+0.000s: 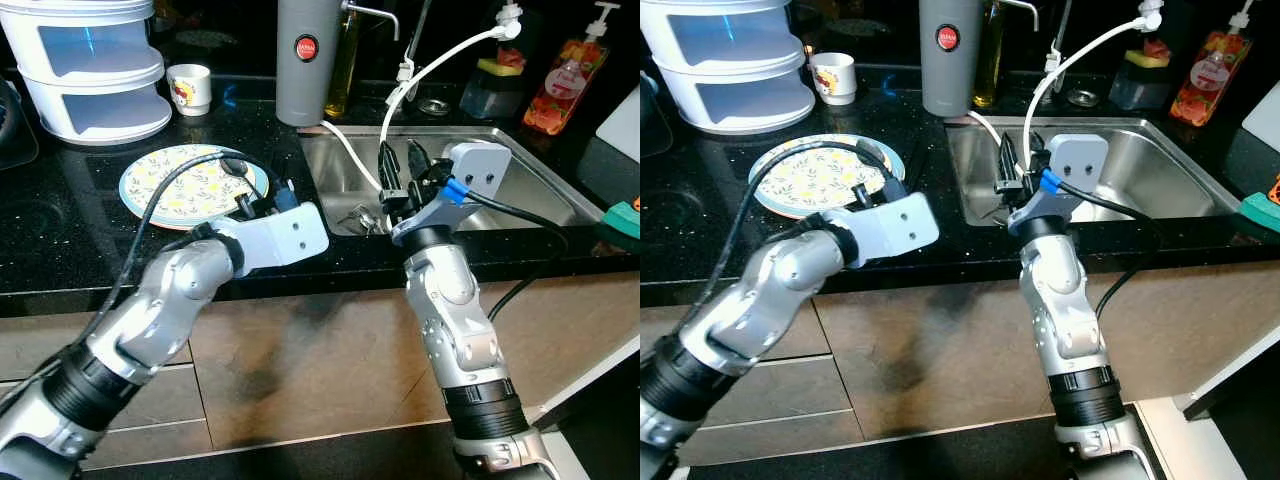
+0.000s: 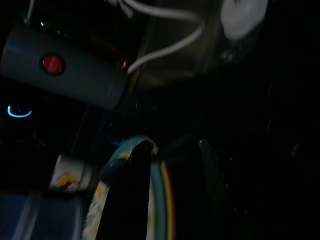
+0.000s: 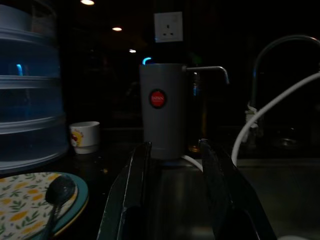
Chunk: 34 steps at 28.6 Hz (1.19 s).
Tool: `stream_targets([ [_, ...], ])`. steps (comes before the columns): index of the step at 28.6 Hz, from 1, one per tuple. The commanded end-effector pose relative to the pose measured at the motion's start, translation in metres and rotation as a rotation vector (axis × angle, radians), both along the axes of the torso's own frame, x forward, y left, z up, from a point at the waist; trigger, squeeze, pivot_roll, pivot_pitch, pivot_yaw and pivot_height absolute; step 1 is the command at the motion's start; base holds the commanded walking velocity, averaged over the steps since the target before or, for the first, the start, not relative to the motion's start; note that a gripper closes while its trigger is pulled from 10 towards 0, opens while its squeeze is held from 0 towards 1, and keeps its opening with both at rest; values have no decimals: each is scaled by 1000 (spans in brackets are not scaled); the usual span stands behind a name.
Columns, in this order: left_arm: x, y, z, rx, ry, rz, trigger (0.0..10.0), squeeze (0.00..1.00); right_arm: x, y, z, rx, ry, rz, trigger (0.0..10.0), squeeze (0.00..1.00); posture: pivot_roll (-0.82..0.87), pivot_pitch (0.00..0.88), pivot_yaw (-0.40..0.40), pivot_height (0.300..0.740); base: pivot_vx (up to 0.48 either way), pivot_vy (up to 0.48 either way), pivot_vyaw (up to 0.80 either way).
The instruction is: Kitchen organization
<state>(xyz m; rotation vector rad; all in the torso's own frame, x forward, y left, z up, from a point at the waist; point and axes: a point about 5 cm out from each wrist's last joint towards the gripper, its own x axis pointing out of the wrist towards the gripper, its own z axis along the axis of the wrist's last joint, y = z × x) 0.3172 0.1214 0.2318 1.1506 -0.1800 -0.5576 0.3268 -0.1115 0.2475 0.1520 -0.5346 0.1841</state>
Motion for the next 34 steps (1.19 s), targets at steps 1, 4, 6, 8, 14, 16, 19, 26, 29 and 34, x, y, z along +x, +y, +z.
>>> stream_targets([
  [1, 0, 1, -2, 37, 4, -17, 10000, 0, -1, -2, 3, 4, -5, -2, 10000, 0, 118, 9, -65, 740, 0, 0, 0],
  [4, 9, 13, 3, 79, -11, 1, 10000, 0, -1, -2, 5, 3, -6, 0, 10000, 0, 118, 9, -65, 740, 0, 0, 0],
  [6, 13, 17, 6, 83, -15, 1, 10000, 0, -1, -2, 5, 3, -6, 0, 10000, 0, 121, 7, -69, 740, 0, 0, 0],
  [8, 19, 27, 20, 44, 14, -53, 10000, 0, 0, -1, 7, 5, -12, 3, 10000, 0, 119, 4, -63, 740, 0, 0, 0],
  [14, 30, 40, 38, -22, 66, -112, 10000, 0, 1, 0, 7, 8, -11, 0, 10000, 0, 117, 0, -62, 740, 0, 0, 0],
  [16, 34, 44, 38, 31, 94, -144, 10000, 0, 1, 0, 7, 8, -11, 1, 10000, 0, 117, 0, -60, 740, 0, 0, 0],
  [19, 36, 46, 32, 113, 159, -208, 10000, 0, 1, -1, 6, 6, -10, -2, 10000, 0, 116, 0, -57, 740, 0, 0, 0],
  [26, 53, 42, 26, 306, 183, -239, 10000, 0, 1, -3, 7, 12, -13, -16, 10000, 0, 109, 0, -53, 740, 0, 0, 0],
  [29, 57, 35, 30, 326, 180, -268, 10000, 0, 1, -4, 7, 9, -16, -16, 10000, 0, 100, 0, -48, 740, 0, 0, 0],
  [34, 59, 26, 35, 382, 134, -317, 10000, 0, -1, -5, 7, 8, -17, -25, 10000, 0, 92, 0, -43, 740, 0, 0, 0],
])
